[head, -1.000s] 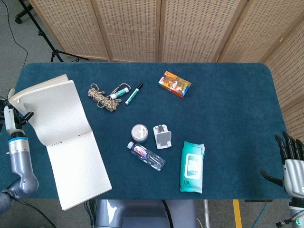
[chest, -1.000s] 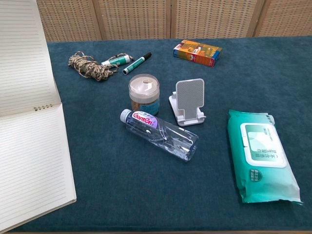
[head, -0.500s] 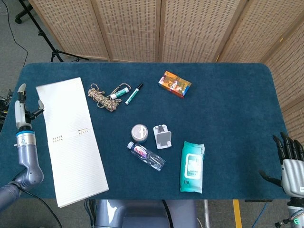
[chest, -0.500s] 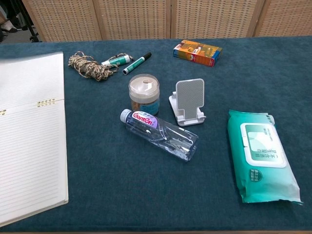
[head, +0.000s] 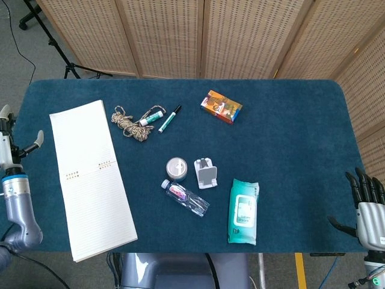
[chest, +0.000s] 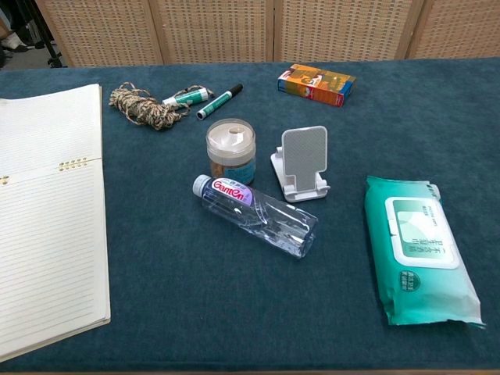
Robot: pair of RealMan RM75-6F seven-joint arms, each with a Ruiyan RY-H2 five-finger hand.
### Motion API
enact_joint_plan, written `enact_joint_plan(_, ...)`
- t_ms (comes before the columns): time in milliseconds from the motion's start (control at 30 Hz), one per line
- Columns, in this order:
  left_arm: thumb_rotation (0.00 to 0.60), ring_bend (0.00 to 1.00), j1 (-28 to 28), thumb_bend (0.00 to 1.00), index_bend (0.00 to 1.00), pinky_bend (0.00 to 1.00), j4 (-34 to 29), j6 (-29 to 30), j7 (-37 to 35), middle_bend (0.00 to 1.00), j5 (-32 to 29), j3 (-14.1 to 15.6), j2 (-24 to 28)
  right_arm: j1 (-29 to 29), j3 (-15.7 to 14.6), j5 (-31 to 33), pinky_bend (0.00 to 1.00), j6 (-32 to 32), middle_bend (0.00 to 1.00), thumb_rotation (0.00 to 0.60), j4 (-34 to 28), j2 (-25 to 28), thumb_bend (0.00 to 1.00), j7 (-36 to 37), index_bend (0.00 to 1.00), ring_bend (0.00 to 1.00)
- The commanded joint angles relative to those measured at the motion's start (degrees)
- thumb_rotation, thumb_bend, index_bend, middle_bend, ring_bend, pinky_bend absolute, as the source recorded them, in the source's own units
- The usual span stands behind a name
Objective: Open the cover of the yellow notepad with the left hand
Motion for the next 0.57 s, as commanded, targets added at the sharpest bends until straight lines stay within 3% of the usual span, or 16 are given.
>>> enact_joint_plan(33, 0.600, 0.00, 4.64, 0.01, 0.00, 0.00, -5.38, 5.15, 3.56, 0.00, 6.41, 5.32, 4.94, -0.02, -0.02, -0.04, 0.00, 0.04, 0.00, 0.600, -0.01, 0.04, 0.00, 0.15, 0.00, 0.00)
enact_joint_plan(233, 0.600, 0.00, 10.24, 0.00, 0.00, 0.00, -13.23, 10.72, 14.72, 0.00, 13.80, 12.84, 12.68, -0.07, -0.08, -0.32, 0.00, 0.20, 0.00, 0.600, -0.07, 0.10, 0.00, 0.42, 0.00, 0.00)
enact_joint_plan(333, 0.600, 0.00, 12.80, 0.00, 0.00, 0.00, -20.36, 10.75, 22.84, 0.00, 15.80, 17.08, 18.11, -0.13, -0.14, -0.62, 0.00, 0.41, 0.00, 0.600, -0.13, 0.16, 0.00, 0.54, 0.00, 0.00)
enact_joint_plan(567, 0.600, 0.00, 16.98, 0.00, 0.00, 0.00, -32.06, 15.46, 42.44, 0.00, 14.99, 20.54, 22.58, -0.34, -0.08, -0.96, 0.00, 0.98, 0.00, 0.600, -0.16, 0.42, 0.00, 1.19, 0.00, 0.00)
